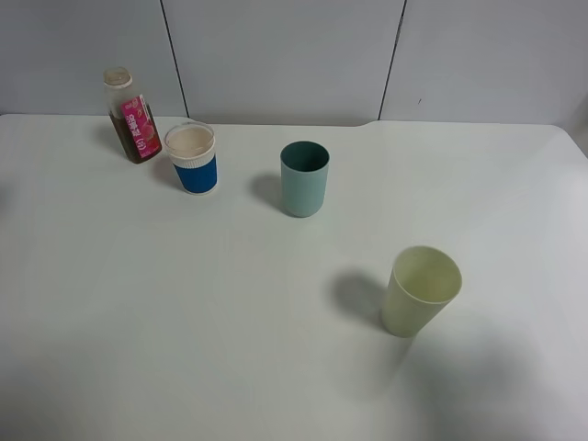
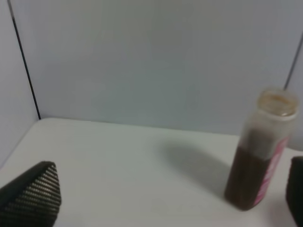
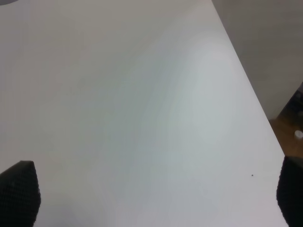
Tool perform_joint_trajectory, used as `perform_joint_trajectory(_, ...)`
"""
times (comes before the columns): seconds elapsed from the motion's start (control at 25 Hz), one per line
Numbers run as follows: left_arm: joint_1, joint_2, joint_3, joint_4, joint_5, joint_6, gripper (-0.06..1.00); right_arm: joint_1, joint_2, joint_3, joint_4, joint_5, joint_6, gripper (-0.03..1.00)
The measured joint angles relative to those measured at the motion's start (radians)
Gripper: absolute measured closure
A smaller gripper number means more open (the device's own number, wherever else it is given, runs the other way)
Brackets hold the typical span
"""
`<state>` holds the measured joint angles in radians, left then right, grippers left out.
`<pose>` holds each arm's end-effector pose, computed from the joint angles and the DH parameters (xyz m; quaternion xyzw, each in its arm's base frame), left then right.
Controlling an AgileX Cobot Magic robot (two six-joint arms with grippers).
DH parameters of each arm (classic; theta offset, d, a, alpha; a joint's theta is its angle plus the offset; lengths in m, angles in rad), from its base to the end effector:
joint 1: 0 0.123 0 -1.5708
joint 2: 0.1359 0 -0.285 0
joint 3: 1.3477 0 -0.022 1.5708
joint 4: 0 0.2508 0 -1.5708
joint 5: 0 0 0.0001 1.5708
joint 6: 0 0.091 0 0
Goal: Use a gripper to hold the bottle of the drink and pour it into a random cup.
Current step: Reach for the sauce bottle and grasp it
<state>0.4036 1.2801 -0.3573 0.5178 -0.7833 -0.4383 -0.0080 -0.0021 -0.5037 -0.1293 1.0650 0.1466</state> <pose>0.2196 0.0593 0.2228 -0.0529 0.7446 -0.0177 0.6652 -0.0062 -0.0102 0.2785 0.0685 0.8483 -0.0283 0.5243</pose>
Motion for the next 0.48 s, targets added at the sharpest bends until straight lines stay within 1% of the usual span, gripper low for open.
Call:
perform_joint_trajectory(0.08,0.051,0.079,-0.001,0.074,-0.079,-0.013,0.03,0.000,0.000,0.000,0.000,0.000,0.000,-0.03)
perform_joint_trajectory(0.16,0.082,0.162,-0.002,0.133,-0.162,-0.034,0.03,0.000,0.000,0.000,0.000,0.000,0.000,-0.03)
perform_joint_trajectory(0.24,0.091,0.236,-0.003,0.176,-0.235,-0.043,0.03,0.000,0.000,0.000,0.000,0.000,0.000,-0.03)
perform_joint_trajectory(0.32,0.093,0.309,-0.005,0.203,-0.304,-0.046,0.03,0.000,0.000,0.000,0.000,0.000,0.000,-0.03)
perform_joint_trajectory(0.4,0.093,0.368,-0.019,0.229,-0.349,-0.046,0.03,0.000,0.000,0.000,0.000,0.000,0.000,-0.03)
perform_joint_trajectory(0.48,0.093,0.418,-0.046,0.252,-0.370,-0.045,0.03,0.000,0.000,0.000,0.000,0.000,0.000,-0.03)
